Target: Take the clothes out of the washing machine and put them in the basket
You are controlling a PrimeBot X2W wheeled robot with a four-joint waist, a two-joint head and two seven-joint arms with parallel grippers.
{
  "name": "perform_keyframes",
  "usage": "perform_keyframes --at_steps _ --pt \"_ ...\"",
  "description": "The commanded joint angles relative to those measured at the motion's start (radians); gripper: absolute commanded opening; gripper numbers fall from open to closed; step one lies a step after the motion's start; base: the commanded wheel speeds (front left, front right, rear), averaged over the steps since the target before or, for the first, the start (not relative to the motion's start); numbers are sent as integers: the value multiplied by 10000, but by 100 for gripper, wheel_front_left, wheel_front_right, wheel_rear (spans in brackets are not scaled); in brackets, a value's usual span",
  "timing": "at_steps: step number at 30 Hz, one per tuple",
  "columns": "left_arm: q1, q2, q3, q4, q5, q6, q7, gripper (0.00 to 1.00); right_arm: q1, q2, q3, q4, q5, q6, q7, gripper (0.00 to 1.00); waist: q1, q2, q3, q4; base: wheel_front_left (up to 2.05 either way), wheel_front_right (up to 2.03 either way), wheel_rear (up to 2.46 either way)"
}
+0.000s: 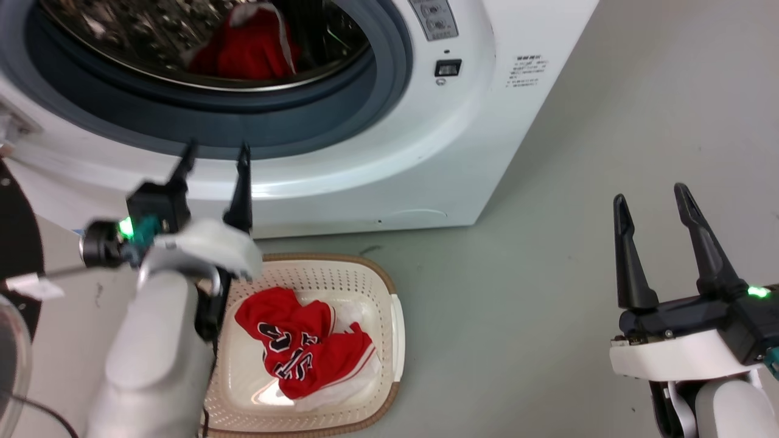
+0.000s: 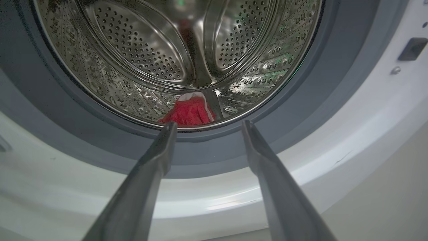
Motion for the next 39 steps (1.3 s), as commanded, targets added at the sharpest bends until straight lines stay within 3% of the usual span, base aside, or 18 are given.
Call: perform_keyframes --at_steps 1,9,16,27,33,39 --pt "-324 59 28 121 62 -25 -28 100 -156 7 17 -49 22 -7 -17 100 1 0 318 -189 0 0 0" --pt "-3795 763 -22 2612 471 -120 166 100 -796 8 128 -172 193 -8 -17 100 1 0 1642 -774 0 0 0" --pt "-6715 1387 -467 4367 851 -364 1250 100 -1331 8 200 -326 479 -8 -17 100 1 0 2895 -1289 0 0 0" --pt "-10160 2357 -1113 6178 692 -706 4748 100 -1726 7 430 -587 1085 -8 -17 100 1 0 4218 -2114 0 0 0" --pt "-11294 2707 -2091 6433 406 -713 6461 100 -1874 10 497 -725 1346 -8 -17 100 1 0 4771 -2402 0 0 0" --pt "-11885 3252 -2818 6560 174 -716 7298 100 -1887 7 565 -842 1588 -8 -18 100 1 0 5191 -2662 0 0 0"
